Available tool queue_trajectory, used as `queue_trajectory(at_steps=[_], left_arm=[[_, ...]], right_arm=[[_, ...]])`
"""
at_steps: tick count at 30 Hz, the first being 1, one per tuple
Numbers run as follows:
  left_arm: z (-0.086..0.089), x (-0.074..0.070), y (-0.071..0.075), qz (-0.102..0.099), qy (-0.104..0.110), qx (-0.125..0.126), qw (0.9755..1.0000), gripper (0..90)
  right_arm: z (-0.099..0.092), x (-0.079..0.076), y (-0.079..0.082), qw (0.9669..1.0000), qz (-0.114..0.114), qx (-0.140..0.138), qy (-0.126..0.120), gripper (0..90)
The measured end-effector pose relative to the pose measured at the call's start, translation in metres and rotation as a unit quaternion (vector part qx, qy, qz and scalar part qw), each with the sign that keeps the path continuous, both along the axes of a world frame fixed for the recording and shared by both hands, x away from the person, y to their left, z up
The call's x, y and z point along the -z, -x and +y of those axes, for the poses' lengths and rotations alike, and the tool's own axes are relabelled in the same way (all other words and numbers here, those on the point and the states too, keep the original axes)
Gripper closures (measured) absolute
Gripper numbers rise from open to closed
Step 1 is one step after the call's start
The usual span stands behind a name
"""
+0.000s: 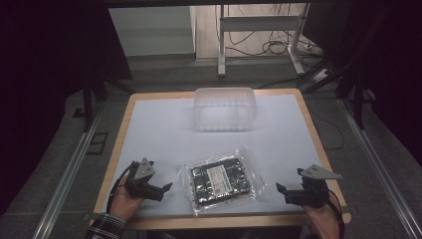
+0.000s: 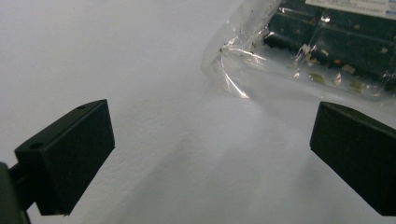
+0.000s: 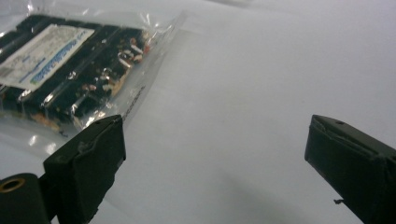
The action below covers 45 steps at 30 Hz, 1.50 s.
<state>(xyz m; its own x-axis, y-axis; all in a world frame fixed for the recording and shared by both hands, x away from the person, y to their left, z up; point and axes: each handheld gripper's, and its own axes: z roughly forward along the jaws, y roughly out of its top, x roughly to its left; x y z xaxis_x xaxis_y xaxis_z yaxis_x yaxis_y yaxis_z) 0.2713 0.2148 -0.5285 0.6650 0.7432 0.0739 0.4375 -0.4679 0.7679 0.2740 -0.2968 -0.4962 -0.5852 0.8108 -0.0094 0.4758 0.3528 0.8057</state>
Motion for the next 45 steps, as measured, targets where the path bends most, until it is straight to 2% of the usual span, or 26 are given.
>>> queue_trajectory(at_steps=[2,4,9,15,18,19,22,31,35,39,45], left_arm=[[0.001,-0.001,0.0,-0.004,0.013,-0.004,0.9999,0.0],[0.002,-0.001,0.0,-0.011,0.02,-0.007,0.9997,0.0],[0.003,-0.002,-0.001,-0.022,0.03,-0.003,0.9993,0.0],[0.001,-0.003,0.0,-0.032,0.029,0.008,0.999,0.0],[0.0,-0.003,0.0,-0.03,0.029,0.007,0.9991,0.0],[0.001,-0.003,0.0,-0.019,0.03,0.004,0.9993,0.0],[0.001,-0.003,-0.001,-0.014,0.034,0.005,0.9993,0.0],[0.001,-0.003,-0.001,-0.02,0.041,0.008,0.999,0.0],[0.001,-0.003,0.0,-0.023,0.04,0.008,0.9989,0.0],[0.001,-0.004,0.0,-0.028,0.039,0.009,0.9988,0.0],[0.001,-0.004,0.0,-0.033,0.04,0.008,0.9986,0.0]], right_arm=[[0.001,0.001,0.0,1.0,0.0,-0.003,0.006,4.7],[0.0,0.0,-0.001,1.0,0.0,-0.004,0.0,4.7],[-0.003,0.0,-0.001,0.9998,0.012,-0.002,-0.017,4.8],[-0.003,0.0,-0.001,0.9997,0.015,-0.003,-0.02,4.8],[-0.003,0.0,-0.001,0.9997,0.014,-0.003,-0.019,4.8],[-0.002,0.0,-0.001,0.9996,0.014,-0.003,-0.023,4.8],[-0.001,0.0,-0.001,0.9996,0.012,-0.004,-0.026,4.8],[0.003,-0.003,-0.005,0.9994,0.02,-0.011,-0.024,6.1],[0.007,-0.005,-0.007,0.9997,0.012,-0.018,-0.012,6.1],[0.011,-0.007,-0.01,0.9995,0.008,-0.022,-0.019,6.0],[0.016,-0.006,-0.014,0.9994,0.006,-0.03,-0.014,5.9]])
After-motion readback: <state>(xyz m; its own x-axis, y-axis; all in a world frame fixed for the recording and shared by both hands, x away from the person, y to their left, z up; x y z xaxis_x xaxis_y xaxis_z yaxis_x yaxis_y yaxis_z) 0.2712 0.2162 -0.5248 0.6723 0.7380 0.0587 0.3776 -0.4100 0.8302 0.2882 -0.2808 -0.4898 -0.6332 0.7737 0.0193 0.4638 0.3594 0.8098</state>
